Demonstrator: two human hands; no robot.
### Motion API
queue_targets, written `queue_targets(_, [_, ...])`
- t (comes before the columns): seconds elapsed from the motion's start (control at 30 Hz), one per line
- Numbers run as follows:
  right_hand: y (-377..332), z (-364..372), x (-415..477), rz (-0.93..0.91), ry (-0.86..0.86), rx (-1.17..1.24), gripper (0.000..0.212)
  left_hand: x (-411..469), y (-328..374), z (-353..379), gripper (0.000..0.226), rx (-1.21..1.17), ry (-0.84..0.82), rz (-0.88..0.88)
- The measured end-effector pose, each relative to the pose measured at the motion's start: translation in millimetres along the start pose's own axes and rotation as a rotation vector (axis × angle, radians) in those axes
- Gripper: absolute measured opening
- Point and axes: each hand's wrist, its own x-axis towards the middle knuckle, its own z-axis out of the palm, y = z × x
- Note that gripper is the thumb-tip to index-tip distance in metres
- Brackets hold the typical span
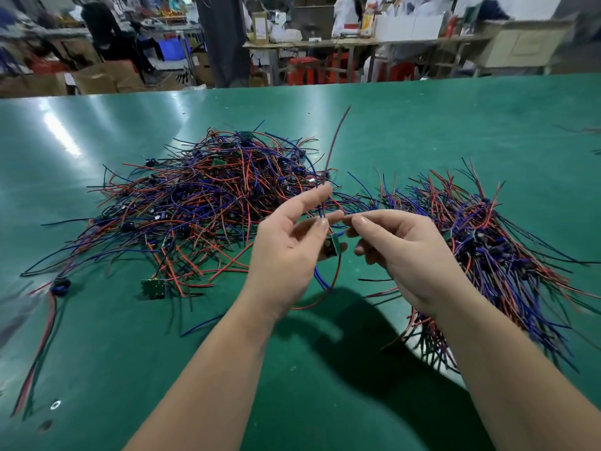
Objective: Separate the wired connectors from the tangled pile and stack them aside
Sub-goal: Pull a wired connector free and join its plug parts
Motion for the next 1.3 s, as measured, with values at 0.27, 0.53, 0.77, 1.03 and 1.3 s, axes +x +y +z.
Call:
queue_targets(0.27, [1.1,2.5,-2.6,0.077,-0.162,0.099,0.03,-1.9,-12.2,3.8,0.077,-0.01,-0.012,0.072])
queue_targets(0.53, [-3.3,-7.1,3.2,0.105,-0.125,0.274,0.011,-4.4,-10.9,13.8,0.033,-0.234,-0.073,-0.354])
queue_targets(0.77, [2.0,-9.0,5.8,0.157,0.046,0.104,0.011,-6.9,-11.0,10.4,0.001,-0.14,-0.12,-0.367])
queue_targets(1.03, [-9.0,-41.4,15.8,0.227,0.285,0.323,0.011,-17.4,-15.7,19.2,0.009,0.101,-0.403,-0.422])
queue_targets(1.3, [1.3,-30.3,8.4,0.425,-0.2,0.095,0.029,-9.9,-17.9,14.9,0.018,0.147,-0.234,-0.261])
